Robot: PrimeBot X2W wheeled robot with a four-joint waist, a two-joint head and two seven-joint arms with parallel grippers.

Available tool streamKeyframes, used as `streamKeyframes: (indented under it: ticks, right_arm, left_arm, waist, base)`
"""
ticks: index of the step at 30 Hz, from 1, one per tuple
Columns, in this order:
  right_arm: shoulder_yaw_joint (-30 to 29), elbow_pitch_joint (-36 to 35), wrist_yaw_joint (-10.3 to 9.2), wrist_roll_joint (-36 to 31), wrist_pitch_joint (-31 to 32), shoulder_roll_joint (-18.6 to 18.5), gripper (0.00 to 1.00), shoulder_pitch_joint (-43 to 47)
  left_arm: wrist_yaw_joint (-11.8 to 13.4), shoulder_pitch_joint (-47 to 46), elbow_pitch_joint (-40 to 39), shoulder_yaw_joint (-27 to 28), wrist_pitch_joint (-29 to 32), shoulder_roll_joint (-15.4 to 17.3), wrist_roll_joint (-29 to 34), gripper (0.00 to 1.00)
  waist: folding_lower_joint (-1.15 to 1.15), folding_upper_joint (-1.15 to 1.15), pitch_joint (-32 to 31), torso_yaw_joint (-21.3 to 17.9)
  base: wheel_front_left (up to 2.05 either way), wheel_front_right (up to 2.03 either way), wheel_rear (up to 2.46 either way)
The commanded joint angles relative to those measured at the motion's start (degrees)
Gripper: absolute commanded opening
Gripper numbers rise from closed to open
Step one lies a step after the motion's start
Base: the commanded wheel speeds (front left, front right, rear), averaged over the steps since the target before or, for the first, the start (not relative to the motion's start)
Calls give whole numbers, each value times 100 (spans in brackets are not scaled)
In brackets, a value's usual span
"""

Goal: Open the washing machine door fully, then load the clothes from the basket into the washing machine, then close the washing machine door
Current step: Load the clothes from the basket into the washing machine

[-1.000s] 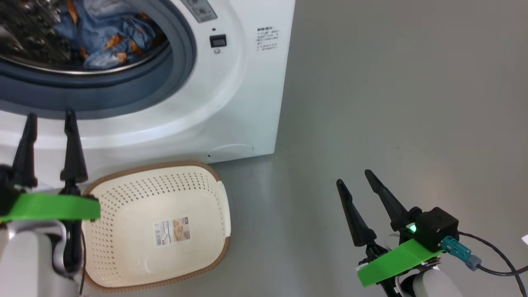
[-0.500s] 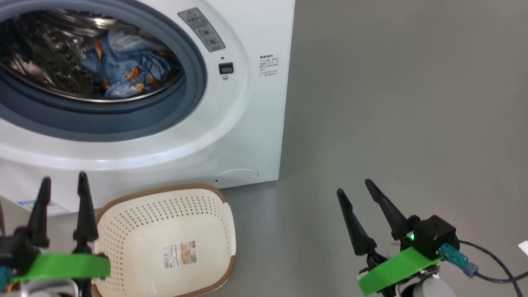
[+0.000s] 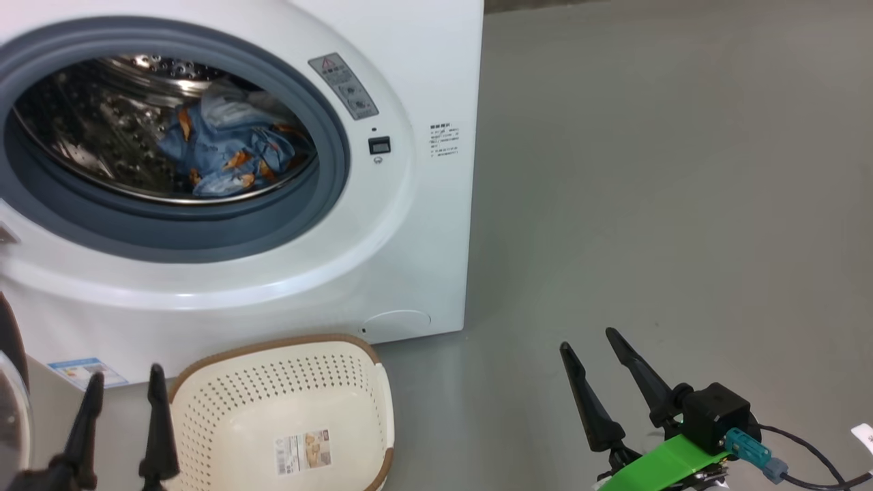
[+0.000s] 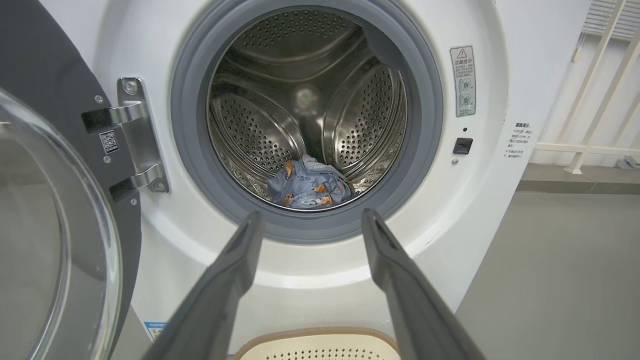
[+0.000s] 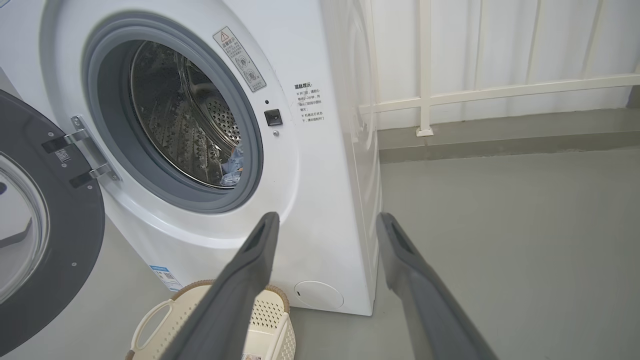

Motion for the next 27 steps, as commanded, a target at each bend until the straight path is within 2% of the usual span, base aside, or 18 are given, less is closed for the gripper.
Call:
streamKeyframes:
  ticks: [1, 16, 27]
  right_arm:
    - [151, -128, 9, -32, -28, 16, 100, -14]
    - [145, -99, 9, -142, -28, 16, 100, 120]
    - [129, -114, 9, -138, -28, 16, 100, 128]
  left_arm:
    - [-3, 67, -244, 223, -23, 47, 96, 100]
    - [233, 723, -382, 59, -23, -57, 259, 100]
    - [335, 870, -451, 4, -23, -66, 199, 100]
  waist:
    - [0, 0, -99, -39]
    - [0, 0, -395, -76]
    - [0, 0, -381, -77]
  base:
    - [0, 0, 0]
    - [0, 0, 0]
    - [0, 0, 0]
